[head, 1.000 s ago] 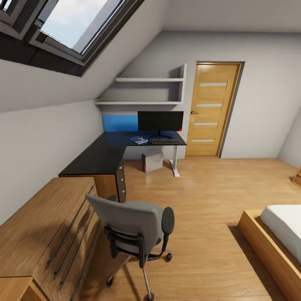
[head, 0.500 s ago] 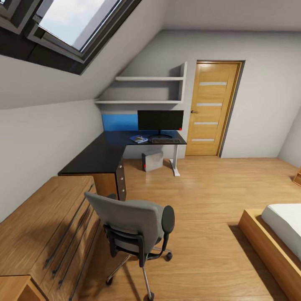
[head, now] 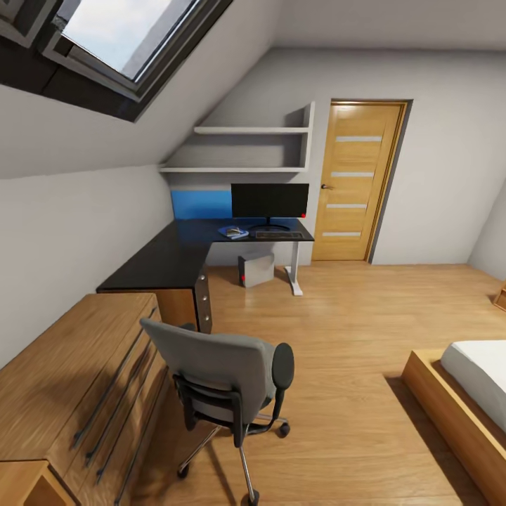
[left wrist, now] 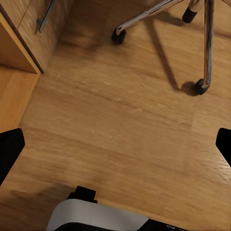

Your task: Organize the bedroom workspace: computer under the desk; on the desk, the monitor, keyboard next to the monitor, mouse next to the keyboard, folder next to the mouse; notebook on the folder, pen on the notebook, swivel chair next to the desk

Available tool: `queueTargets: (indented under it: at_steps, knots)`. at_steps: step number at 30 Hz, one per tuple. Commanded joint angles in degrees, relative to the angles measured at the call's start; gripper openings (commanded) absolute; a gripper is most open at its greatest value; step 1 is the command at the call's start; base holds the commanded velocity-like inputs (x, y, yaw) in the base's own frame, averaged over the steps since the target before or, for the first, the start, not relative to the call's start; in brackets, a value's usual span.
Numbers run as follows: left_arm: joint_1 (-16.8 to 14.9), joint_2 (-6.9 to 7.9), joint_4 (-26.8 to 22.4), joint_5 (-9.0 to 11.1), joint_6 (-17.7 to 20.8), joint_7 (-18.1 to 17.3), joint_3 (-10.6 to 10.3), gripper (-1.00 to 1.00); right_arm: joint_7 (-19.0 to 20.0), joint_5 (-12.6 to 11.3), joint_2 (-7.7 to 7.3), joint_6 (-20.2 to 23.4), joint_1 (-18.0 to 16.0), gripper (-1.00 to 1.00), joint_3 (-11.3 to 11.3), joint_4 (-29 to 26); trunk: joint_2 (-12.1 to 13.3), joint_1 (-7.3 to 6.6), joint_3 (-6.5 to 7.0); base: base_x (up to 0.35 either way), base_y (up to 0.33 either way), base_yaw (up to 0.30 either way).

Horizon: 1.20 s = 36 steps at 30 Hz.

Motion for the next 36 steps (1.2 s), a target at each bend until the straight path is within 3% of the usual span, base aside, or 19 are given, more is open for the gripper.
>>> queueTargets:
  at_steps: [1,36]
  knots:
    - [0.0,0.02,-0.1,0.2,-0.1,0.3,-0.3,1.00,-0.3,-0.1,0.02,-0.1,0.0,1.00,0.5,0.1,-0.5,0.23,-0.24,0.000,0.000,0.000]
    - [0.0,0.16,-0.1,0.2,-0.2,0.2,-0.3,1.00,-0.3,-0.1,0.08,0.0,0.0,1.00,0.5,0.2,-14.5,7.92,-6.52,0.000,0.000,0.000]
